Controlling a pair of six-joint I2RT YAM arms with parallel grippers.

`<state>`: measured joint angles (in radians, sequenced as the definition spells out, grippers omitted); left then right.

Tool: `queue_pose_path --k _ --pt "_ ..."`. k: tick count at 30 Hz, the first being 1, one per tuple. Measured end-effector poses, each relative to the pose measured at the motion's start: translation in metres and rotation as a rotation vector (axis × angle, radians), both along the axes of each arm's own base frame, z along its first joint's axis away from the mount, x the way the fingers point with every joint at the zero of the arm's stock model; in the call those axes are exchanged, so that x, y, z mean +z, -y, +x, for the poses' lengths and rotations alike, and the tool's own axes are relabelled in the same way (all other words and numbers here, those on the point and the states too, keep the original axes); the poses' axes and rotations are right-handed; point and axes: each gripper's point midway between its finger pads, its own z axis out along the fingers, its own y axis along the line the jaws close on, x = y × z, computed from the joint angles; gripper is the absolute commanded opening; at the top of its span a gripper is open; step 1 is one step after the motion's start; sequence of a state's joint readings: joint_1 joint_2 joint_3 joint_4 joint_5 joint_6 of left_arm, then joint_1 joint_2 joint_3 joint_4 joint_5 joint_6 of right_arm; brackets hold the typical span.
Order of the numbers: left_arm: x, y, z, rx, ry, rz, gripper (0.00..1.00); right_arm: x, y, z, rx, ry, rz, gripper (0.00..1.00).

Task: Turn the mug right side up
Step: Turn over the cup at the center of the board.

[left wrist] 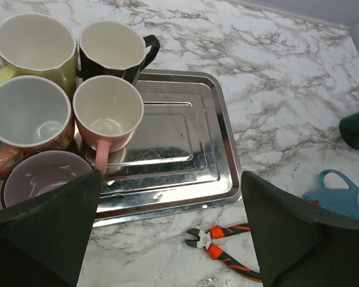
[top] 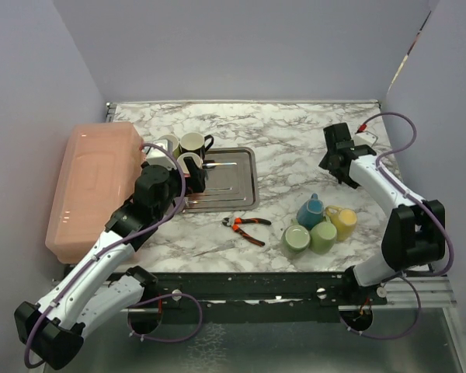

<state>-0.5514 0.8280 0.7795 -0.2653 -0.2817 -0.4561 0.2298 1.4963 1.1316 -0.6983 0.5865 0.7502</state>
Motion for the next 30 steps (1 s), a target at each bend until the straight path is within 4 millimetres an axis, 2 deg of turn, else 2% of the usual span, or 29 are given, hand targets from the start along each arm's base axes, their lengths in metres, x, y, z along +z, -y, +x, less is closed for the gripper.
queue_pose_path --k 9,13,17,25,30 --pt "-0.006 0.005 -0.004 -0.027 -0.006 -0.025 0.99 -0.031 0.045 0.026 -0.216 -0.037 0.025 0.88" --pt "-0.003 0.005 -0.006 -0.033 0.002 -0.031 0.99 -0.047 0.055 0.039 -0.26 -0.057 0.035 0.88" --pt "0.0 0.002 -0.01 -0.034 0.01 -0.031 0.99 -0.06 0.062 0.04 -0.292 -0.079 0.046 0.87" --pt "0.002 0.0 -0.013 -0.038 0.01 -0.02 0.99 -0.07 0.083 0.041 -0.351 -0.084 0.088 0.8" --pt "-0.001 0.0 -0.013 -0.04 -0.003 -0.013 0.99 -0.069 0.086 0.042 -0.351 -0.084 0.086 0.67"
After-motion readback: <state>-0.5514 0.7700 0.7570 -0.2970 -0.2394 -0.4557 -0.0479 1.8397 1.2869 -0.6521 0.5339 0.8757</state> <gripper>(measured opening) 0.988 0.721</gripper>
